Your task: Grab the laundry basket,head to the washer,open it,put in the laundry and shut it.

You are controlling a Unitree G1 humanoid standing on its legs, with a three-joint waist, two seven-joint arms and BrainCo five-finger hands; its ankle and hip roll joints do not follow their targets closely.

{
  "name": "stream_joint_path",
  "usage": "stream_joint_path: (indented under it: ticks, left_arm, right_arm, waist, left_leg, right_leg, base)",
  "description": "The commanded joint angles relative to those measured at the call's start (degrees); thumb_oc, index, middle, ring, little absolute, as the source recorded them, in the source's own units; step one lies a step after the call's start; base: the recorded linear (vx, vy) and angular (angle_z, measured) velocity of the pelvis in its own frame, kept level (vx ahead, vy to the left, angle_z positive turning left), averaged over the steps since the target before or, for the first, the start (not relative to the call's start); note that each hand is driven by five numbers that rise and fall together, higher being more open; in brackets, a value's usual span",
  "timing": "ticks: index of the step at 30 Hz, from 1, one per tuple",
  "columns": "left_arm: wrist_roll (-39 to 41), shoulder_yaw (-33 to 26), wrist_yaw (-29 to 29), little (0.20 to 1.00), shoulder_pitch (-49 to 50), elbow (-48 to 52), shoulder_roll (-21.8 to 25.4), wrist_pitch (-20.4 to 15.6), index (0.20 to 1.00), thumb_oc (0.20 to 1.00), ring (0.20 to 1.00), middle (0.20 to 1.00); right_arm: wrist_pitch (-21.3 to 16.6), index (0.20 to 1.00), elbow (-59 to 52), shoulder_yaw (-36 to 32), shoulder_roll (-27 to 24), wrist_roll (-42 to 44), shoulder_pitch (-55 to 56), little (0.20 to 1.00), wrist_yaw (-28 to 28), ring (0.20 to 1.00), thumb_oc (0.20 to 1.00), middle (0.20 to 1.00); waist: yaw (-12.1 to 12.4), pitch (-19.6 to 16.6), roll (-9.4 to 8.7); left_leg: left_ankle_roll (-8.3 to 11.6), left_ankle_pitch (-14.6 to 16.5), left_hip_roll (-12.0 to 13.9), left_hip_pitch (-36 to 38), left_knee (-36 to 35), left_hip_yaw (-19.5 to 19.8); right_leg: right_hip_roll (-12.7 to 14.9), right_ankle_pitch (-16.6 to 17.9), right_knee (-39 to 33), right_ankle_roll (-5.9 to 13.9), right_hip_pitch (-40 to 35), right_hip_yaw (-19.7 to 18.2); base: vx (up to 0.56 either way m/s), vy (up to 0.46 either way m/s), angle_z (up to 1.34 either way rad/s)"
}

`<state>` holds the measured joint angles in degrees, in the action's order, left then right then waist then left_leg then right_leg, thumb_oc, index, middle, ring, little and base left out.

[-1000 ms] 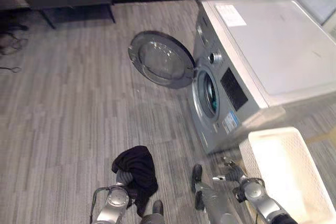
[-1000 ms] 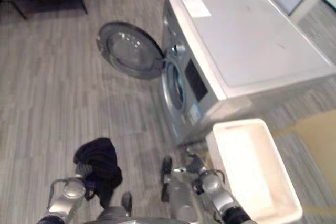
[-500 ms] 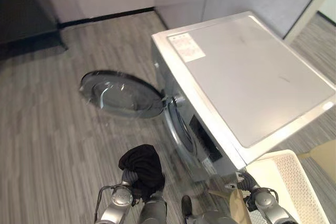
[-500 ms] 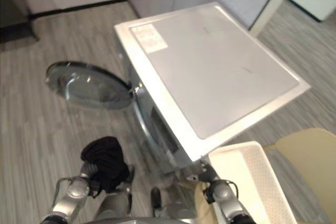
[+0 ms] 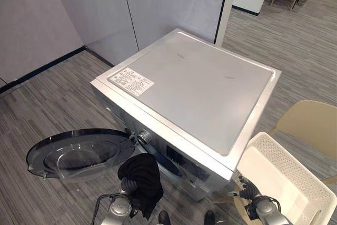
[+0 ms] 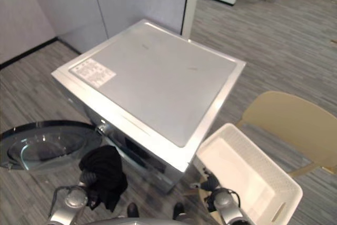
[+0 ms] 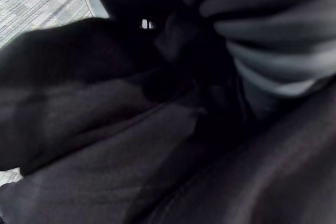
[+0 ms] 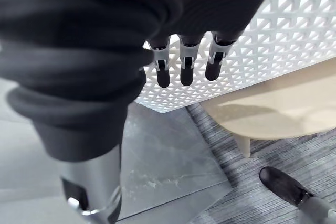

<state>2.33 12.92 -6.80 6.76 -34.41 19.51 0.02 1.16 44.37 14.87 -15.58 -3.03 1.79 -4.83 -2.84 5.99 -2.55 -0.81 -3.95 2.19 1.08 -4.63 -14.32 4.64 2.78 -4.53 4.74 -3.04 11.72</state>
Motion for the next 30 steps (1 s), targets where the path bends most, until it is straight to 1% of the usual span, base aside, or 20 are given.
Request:
stream_joint_path:
  ticks: [1,5,9,10,11,12,13,14,15,16,17,20,22,24,25,26,27,28,29,30]
  left_arm:
    - [4.73,-6.25,-0.43,0.2,-0.38,-0.9,-1.07,-2.8,0.2,0.2,0.2,0.2]
    - [5.07,-6.34,-0.2,0.2,0.22,-1.24,-0.84,-2.46,0.2,0.2,0.2,0.2]
    - [4.8,-5.02,-0.54,0.2,-1.87,0.64,0.4,-2.46,0.2,0.2,0.2,0.2]
    - [4.57,-4.66,-0.6,0.2,-2.63,0.76,0.54,-2.52,0.2,0.2,0.2,0.2]
    - [4.22,-4.13,-0.73,0.2,-3.63,1.34,0.7,-2.63,0.2,0.2,0.2,0.2]
    - [4.22,-4.14,-0.74,0.2,-3.7,1.38,0.67,-2.61,0.2,0.2,0.2,0.2]
    - [4.62,-4.25,-1.02,0.2,-3.66,1.45,0.63,-2.78,0.2,0.2,0.2,0.2]
    - [4.62,-4.25,-1.02,0.2,-3.65,1.45,0.62,-2.78,0.2,0.2,0.2,0.2]
    - [4.81,-3.93,-1.27,0.2,-3.96,1.12,0.45,-2.92,0.2,0.2,0.2,0.2]
    - [4.81,-3.93,-1.27,0.2,-3.96,1.11,0.44,-2.93,0.2,0.2,0.2,0.2]
    - [5.17,-3.43,-1.68,0.2,-4.22,0.66,0.23,-3.24,0.2,0.2,0.2,0.2]
    - [5.5,-3.14,-1.46,0.2,-3.91,0.23,-0.31,-3.6,0.2,0.2,0.2,0.2]
    - [5.25,-2.98,-1.12,0.2,-3.86,0.19,-0.23,-3.62,0.2,0.2,0.2,0.2]
    - [3.77,-2.51,-1.29,0.2,-5.19,-0.23,1.83,-3.83,0.2,0.2,0.2,0.2]
    - [3.67,-2.82,-1.54,0.2,-5.52,-0.27,2.56,-3.79,0.2,0.2,0.2,0.2]
    - [3.67,-2.83,-1.53,0.2,-5.54,-0.29,2.57,-3.79,0.2,0.2,0.2,0.2]
    - [3.39,-3.0,-1.75,0.2,-6.2,-0.48,3.3,-4.07,0.2,0.2,0.2,0.2]
    - [3.39,-3.11,-1.67,0.2,-5.83,0.65,3.72,-3.9,0.2,0.2,0.2,0.2]
    - [3.39,-3.11,-1.66,0.2,-5.82,0.66,3.72,-3.9,0.2,0.2,0.2,0.2]
    - [3.02,-2.97,-1.57,0.2,-6.05,1.31,4.05,-3.96,0.2,0.2,0.2,0.2]
  right_arm:
    - [-2.9,1.0,4.24,-8.5,-3.26,5.11,-0.06,1.0,-2.74,1.0,1.0,1.0]
    - [-2.52,1.0,5.8,-7.8,-2.2,5.06,-0.59,1.0,-2.87,1.0,1.0,1.0]
    - [-2.74,1.0,5.17,-8.31,-1.9,6.22,-0.87,1.0,-4.64,1.0,1.0,1.0]
    - [-2.79,1.0,5.63,-8.37,-2.01,6.42,-1.22,1.0,-4.9,1.0,1.0,1.0]
    - [-2.17,1.0,6.43,-8.23,-2.49,6.16,-1.74,1.0,-5.35,1.0,1.0,1.0]
    - [-2.16,1.0,6.44,-8.27,-2.53,6.17,-1.84,1.0,-5.34,1.0,1.0,1.0]
    - [-2.21,1.0,5.94,-7.93,-2.74,5.68,-1.85,1.0,-5.27,1.0,1.0,1.0]
    - [-2.2,1.0,5.93,-7.93,-2.75,5.68,-1.84,1.0,-5.27,1.0,1.0,1.0]
    - [-1.98,1.0,5.69,-7.95,-2.86,5.16,-1.53,1.0,-5.28,1.0,1.0,1.0]
    - [-1.98,1.0,5.68,-7.95,-2.87,5.16,-1.53,1.0,-5.28,1.0,1.0,1.0]
    - [-1.94,1.0,5.78,-8.1,-3.23,4.89,-1.56,1.0,-5.4,1.0,1.0,1.0]
    - [-2.08,1.0,5.81,-8.85,-3.52,4.05,-1.56,1.0,-4.97,1.0,1.0,1.0]
    - [-1.97,1.0,5.91,-9.23,-3.53,3.59,-1.55,1.0,-4.74,1.0,1.0,1.0]
    - [-1.84,1.0,4.74,-8.26,-3.26,3.02,-3.24,1.0,-4.96,1.0,1.0,1.0]
    - [-1.77,1.0,4.18,-7.55,-3.17,2.59,-3.9,1.0,-4.99,1.0,1.0,1.0]
    - [-1.75,1.0,4.17,-7.55,-3.16,2.58,-3.92,1.0,-4.99,1.0,1.0,1.0]
    - [-2.04,1.0,3.5,-6.54,-3.27,1.93,-4.85,1.0,-5.03,1.0,1.0,1.0]
    - [-2.26,1.0,1.43,-5.73,-3.3,1.34,-4.67,1.0,-4.84,1.0,1.0,1.0]
    - [-2.25,1.0,1.41,-5.73,-3.3,1.33,-4.66,1.0,-4.84,1.0,1.0,1.0]
    - [-2.46,1.0,0.44,-4.83,-3.72,1.1,-5.07,1.0,-4.65,1.0,1.0,1.0]
  waist:
    - [1.75,2.21,-1.31]
    - [2.83,1.81,-2.06]
    - [3.06,4.77,-3.15]
    - [2.74,5.28,-3.29]
    - [2.52,5.59,-3.58]
    - [2.51,5.94,-3.59]
    - [2.76,5.58,-3.27]
    - [2.74,5.61,-3.27]
    - [2.75,5.33,-2.68]
    - [2.7,5.35,-2.67]
    - [3.08,5.39,-2.03]
    - [3.34,4.63,-1.16]
    - [3.19,4.37,-1.26]
    - [3.2,5.63,-2.69]
    - [3.64,6.02,-2.67]
    - [3.85,5.98,-2.73]
    - [4.52,6.44,-2.24]
    - [3.88,6.7,-1.7]
    - [3.96,6.75,-1.72]
    - [3.41,7.27,-1.62]
  left_leg:
    - [1.51,4.95,-0.31,-2.22,2.13,2.0]
    - [1.78,4.75,0.27,-0.55,1.93,2.77]
    - [2.94,6.49,1.34,-6.91,11.8,3.2]
    - [3.24,7.21,2.4,-8.69,14.88,2.51]
    - [4.49,7.97,6.32,-9.06,16.7,0.88]
    - [4.18,7.17,6.42,-9.45,16.97,0.47]
    - [5.39,5.1,9.2,-8.08,13.46,2.09]
    - [5.41,5.03,9.18,-7.99,13.34,2.11]
    - [7.16,1.27,12.47,-7.86,8.54,5.0]
    - [7.19,1.18,12.47,-7.79,8.4,5.05]
    - [8.52,-1.36,14.5,-8.99,5.49,10.25]
    - [9.78,0.94,12.61,-9.82,5.57,17.71]
    - [9.73,2.28,11.56,-9.64,6.65,17.17]
    - [7.69,5.56,7.83,-10.82,10.89,14.23]
    - [6.93,5.93,7.67,-10.74,11.01,12.3]
    - [6.9,5.98,7.67,-10.72,11.02,12.06]
    - [6.21,6.55,8.14,-9.72,10.43,9.21]
    - [5.03,6.13,7.44,-8.17,9.03,6.76]
    - [5.03,6.13,7.44,-8.06,8.98,6.67]
    - [3.66,5.96,5.75,-6.84,7.56,5.02]
  right_leg:
    - [1.31,-3.99,4.37,2.91,4.06,-0.05]
    - [0.69,-4.84,4.37,2.4,2.66,0.16]
    - [1.55,-5.1,4.71,1.16,3.61,1.75]
    - [2.04,-5.02,4.59,1.06,3.69,2.96]
    - [3.53,-5.5,4.01,1.7,2.64,4.5]
    - [3.57,-4.88,4.01,1.36,2.88,4.89]
    - [4.56,-4.86,4.16,2.17,2.1,5.69]
    - [4.56,-4.87,4.15,2.16,2.05,5.72]
    - [5.77,-5.67,5.11,2.81,1.62,5.87]
    - [5.76,-5.71,5.14,2.8,1.58,5.93]
    - [6.83,-6.76,6.09,3.48,0.87,4.95]
    - [9.6,-6.36,6.3,5.1,-0.14,2.97]
    - [10.82,-5.44,5.86,5.84,-0.64,2.35]
    - [14.89,1.05,7.34,6.86,3.92,-0.58]
    - [15.73,2.99,8.02,6.85,6.1,-0.25]
    - [15.75,3.01,8.09,6.87,6.32,-0.53]
    - [16.22,2.54,9.03,6.07,7.59,2.55]
    - [14.62,0.03,12.84,4.77,9.25,4.12]
    - [14.63,-0.03,12.94,4.77,9.27,4.02]
    - [10.07,-3.18,16.47,3.64,10.63,3.12]
  base:
    - [0.01,-0.018,0.06]
    - [0.0,-0.047,0.03]
    - [-0.14,-0.049,0.29]
    - [-0.05,0.124,0.83]
    - [-0.06,0.128,0.73]
    - [0.07,0.297,0.38]
    - [0.04,0.174,0.53]
    - [0.21,0.4,0.47]
    - [0.11,0.219,0.32]
    - [0.25,0.486,0.18]
    - [0.21,0.423,0.29]
    - [0.23,0.519,0.1]
    - [0.12,0.325,-0.29]
    - [-0.04,0.448,-0.45]
    - [-0.1,0.31,-0.63]
    - [-0.09,0.28,-1.03]
    - [-0.05,0.394,-1.44]
    - [-0.05,0.391,-1.37]
    - [-0.06,0.421,-1.12]
    - [-0.05,0.214,-0.58]
